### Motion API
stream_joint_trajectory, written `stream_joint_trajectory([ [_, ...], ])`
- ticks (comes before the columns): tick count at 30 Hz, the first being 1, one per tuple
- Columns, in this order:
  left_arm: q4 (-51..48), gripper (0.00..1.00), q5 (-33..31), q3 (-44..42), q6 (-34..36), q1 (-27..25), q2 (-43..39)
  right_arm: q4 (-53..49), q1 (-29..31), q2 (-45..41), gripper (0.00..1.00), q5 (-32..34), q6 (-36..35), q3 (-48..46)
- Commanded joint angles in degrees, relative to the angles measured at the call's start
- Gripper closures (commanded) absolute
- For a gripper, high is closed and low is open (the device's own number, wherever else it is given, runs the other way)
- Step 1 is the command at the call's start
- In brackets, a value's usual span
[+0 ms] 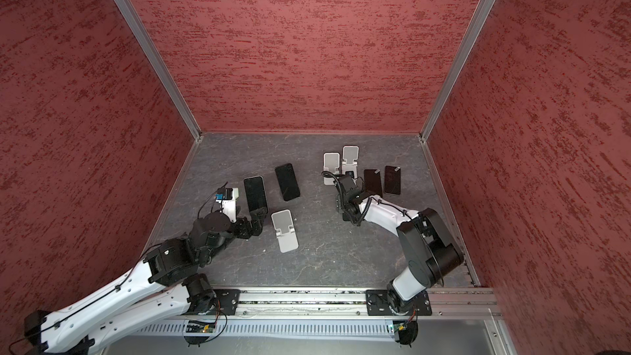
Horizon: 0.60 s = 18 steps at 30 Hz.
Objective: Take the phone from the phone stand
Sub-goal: 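Tilt and lower the teal-edged phone flat beside the black flat phone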
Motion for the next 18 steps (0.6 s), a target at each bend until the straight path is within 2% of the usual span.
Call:
stream_joint_trajectory([
  [1, 0.0, 0.00, -0.2, -0.3, 0.4, 0.4, -0.5, 0.1, -0.6, 0.8, 0.35, 1.2, -0.7, 2.6],
  [18, 0.4, 0.00, -0.5, -0.8, -0.2, 0.5, -0.4, -5.5, -1.6, 5.2, 0.34, 5.2, -2.7, 6.6],
])
